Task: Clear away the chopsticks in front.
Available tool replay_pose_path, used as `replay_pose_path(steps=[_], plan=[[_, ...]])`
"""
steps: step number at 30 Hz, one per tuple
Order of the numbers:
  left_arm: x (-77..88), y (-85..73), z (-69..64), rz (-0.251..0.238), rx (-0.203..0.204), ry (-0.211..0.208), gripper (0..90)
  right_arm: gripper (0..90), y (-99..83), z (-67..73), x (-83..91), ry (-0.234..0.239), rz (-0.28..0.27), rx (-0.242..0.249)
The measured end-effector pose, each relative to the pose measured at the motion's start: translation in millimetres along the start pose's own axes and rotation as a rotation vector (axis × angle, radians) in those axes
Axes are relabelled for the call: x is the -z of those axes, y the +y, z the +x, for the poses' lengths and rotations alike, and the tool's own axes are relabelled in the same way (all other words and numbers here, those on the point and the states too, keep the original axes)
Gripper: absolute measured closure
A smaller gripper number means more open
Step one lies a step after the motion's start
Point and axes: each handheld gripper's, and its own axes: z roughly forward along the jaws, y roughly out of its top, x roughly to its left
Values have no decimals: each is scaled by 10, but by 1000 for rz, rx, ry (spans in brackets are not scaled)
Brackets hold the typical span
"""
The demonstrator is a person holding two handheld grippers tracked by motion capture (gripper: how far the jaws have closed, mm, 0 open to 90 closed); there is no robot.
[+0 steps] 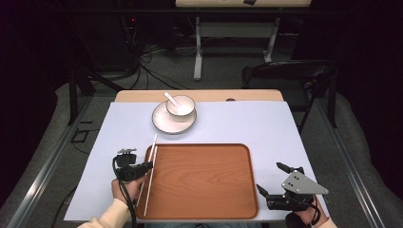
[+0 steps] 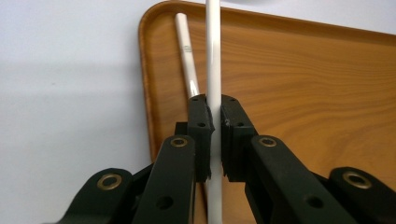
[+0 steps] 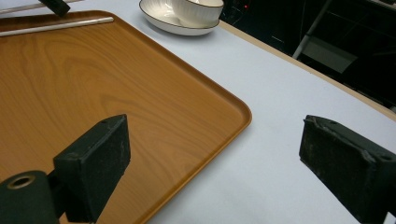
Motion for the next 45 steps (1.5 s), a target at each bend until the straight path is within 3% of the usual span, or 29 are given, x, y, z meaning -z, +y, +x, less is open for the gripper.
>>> replay_pose_path(steps=[5, 12, 22, 32, 36, 39, 45], plan=[[-30, -50, 6, 38, 3, 23, 843, 81, 0, 1, 1, 2, -1, 1], [-52, -89, -2, 53, 7, 68, 840, 81, 0, -1, 1, 1, -1, 0], [-51, -81, -22, 60, -18, 78, 820, 81, 0, -1, 3, 0, -1, -1], [-46, -72, -49, 73, -57, 69, 713, 81, 0, -1, 3, -1, -1, -1], [-11, -63, -73, 70, -78, 62, 610, 81, -1, -1, 3, -1, -2, 0], [43, -46, -122, 51, -128, 77, 503, 81, -1, -2, 3, -1, -2, -1], [105, 9, -84, 30, -154, 48, 415, 81, 0, 1, 4, -2, -2, 0]])
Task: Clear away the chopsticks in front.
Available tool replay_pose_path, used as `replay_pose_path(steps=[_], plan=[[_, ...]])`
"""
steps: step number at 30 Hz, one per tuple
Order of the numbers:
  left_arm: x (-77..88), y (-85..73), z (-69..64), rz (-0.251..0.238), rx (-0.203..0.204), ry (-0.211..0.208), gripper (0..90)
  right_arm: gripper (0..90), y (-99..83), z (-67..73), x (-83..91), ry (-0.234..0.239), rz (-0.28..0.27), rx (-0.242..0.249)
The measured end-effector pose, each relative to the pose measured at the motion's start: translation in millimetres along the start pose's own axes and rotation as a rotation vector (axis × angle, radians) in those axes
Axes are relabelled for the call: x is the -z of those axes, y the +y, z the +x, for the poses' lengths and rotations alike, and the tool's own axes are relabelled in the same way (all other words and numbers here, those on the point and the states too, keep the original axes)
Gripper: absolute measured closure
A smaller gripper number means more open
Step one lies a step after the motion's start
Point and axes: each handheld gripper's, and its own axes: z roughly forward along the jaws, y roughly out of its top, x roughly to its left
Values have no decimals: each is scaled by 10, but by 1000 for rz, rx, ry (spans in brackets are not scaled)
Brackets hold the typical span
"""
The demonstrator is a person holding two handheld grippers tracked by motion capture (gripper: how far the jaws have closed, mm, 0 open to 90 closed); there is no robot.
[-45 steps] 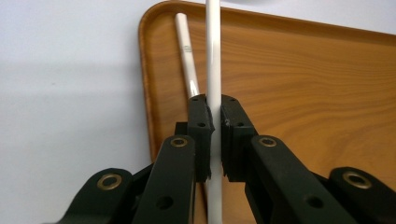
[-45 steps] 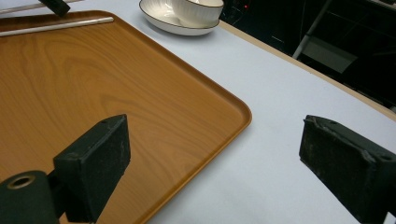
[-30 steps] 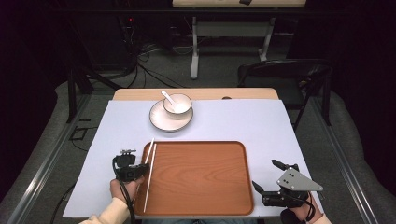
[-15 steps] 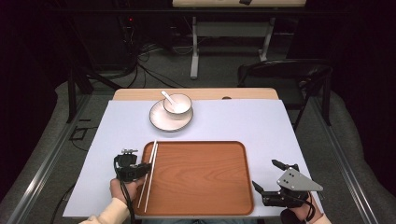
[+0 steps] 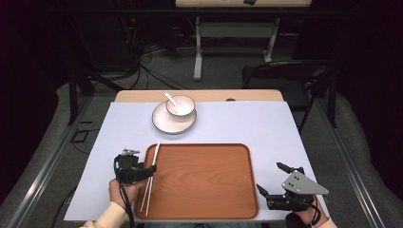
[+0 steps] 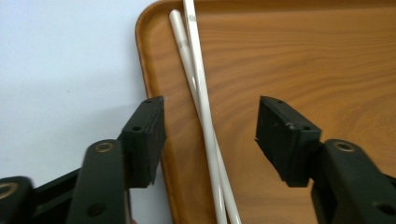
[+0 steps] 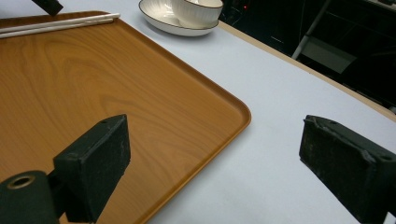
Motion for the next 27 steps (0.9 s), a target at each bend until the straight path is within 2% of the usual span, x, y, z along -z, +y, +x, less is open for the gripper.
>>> replay_pose_path(steps=[4, 7, 8, 9, 10, 11, 13, 14, 15, 16, 18, 20, 24, 27], plan=[[63, 41, 15, -25, -70, -16, 323, 81, 1, 0, -4, 1, 2, 1], [159, 86, 9, -66, -163, -30, 253, 81, 0, -1, 0, 1, 0, 0], [159, 86, 9, -66, -163, -30, 229, 81, 0, -1, 0, 1, 0, 0], [242, 105, 1, -110, -218, -49, 209, 81, 0, -1, 0, 0, 1, -1], [285, 112, -4, -126, -250, -60, 196, 81, 0, -1, 0, 0, 1, -1], [323, 113, -6, -136, -271, -58, 163, 81, 0, 0, -1, 0, 1, -1], [446, 85, 18, -193, -310, -106, 146, 81, -1, -1, 1, 0, 0, 0], [446, 85, 18, -193, -310, -106, 128, 81, -1, -1, 1, 0, 0, 0], [553, 21, 54, -237, -317, -101, 104, 81, -2, -1, 2, 0, 0, -1], [601, -25, 79, -260, -321, -113, 100, 81, -2, 0, 2, 0, 0, 0], [685, -126, 120, -290, -327, -100, 72, 81, -2, 2, 2, -1, 2, 1], [752, -214, 156, -304, -321, -97, 48, 81, -1, 2, 0, -2, 3, 0], [858, -322, 200, -329, -324, -62, 8, 81, -2, 4, 0, -3, 2, 3], [870, -357, 250, -332, -304, -65, 1, 81, -2, 6, 0, -3, 4, 5]])
